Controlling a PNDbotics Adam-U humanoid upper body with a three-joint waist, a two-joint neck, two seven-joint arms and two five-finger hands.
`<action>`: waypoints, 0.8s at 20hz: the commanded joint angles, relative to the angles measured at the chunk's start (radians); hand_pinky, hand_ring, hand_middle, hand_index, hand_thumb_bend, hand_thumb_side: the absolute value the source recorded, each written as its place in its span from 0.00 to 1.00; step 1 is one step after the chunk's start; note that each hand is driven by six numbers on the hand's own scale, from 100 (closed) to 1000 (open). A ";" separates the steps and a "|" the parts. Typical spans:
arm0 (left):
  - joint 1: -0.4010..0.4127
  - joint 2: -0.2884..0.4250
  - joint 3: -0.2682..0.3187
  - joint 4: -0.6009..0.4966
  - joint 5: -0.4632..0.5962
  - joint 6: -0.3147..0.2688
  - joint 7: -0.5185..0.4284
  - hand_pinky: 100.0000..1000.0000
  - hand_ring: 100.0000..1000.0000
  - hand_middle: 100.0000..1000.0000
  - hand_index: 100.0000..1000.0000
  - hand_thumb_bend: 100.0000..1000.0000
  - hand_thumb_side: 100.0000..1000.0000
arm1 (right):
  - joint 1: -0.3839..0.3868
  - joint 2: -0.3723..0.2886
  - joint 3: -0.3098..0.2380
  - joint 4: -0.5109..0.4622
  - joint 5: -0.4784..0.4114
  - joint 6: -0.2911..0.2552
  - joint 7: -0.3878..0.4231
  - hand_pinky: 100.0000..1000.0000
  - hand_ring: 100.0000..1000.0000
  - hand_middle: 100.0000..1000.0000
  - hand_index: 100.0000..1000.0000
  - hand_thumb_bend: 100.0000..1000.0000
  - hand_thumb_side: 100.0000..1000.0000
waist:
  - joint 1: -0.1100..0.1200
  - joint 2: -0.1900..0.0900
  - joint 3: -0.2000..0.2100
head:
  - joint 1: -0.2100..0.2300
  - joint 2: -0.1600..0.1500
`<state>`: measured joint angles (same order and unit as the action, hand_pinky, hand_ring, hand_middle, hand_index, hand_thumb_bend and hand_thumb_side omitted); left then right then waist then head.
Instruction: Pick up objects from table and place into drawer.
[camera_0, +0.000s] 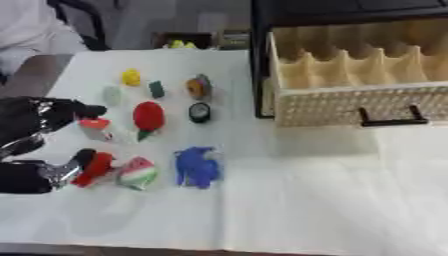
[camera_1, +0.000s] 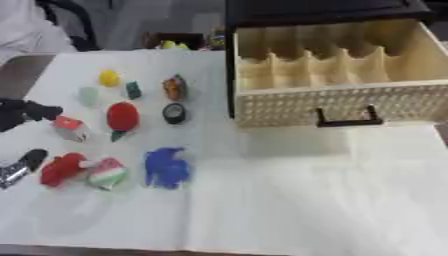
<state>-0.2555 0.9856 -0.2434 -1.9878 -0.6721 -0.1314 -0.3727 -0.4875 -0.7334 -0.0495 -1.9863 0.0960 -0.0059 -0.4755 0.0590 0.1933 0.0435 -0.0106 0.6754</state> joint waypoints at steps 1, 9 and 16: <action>-0.006 0.043 0.006 -0.012 -0.014 0.011 -0.021 0.62 0.76 0.77 1.00 0.15 1.00 | -0.008 -0.018 -0.015 -0.014 0.011 0.001 0.003 0.19 0.35 0.33 0.73 0.39 0.71 | -0.002 -0.011 0.001 | 0.003 -0.012; 0.028 0.052 -0.010 -0.012 -0.040 0.084 -0.058 0.66 0.77 0.74 0.90 0.25 1.00 | -0.001 -0.015 -0.020 -0.014 0.011 0.002 0.009 0.18 0.35 0.33 0.73 0.39 0.71 | -0.004 -0.008 0.006 | 0.007 -0.026; 0.039 0.056 -0.033 -0.012 0.012 0.163 -0.095 0.64 0.76 0.73 0.98 0.32 1.00 | 0.007 -0.012 -0.028 -0.014 0.009 0.004 0.012 0.18 0.35 0.33 0.73 0.39 0.71 | -0.005 -0.007 0.001 | 0.015 -0.032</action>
<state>-0.2114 1.0016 -0.2817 -1.9879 -0.6721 0.0165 -0.4627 -0.4736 -0.7319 -0.0628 -1.9863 0.0994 -0.0004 -0.4666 0.0569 0.1980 0.0438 -0.0009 0.6541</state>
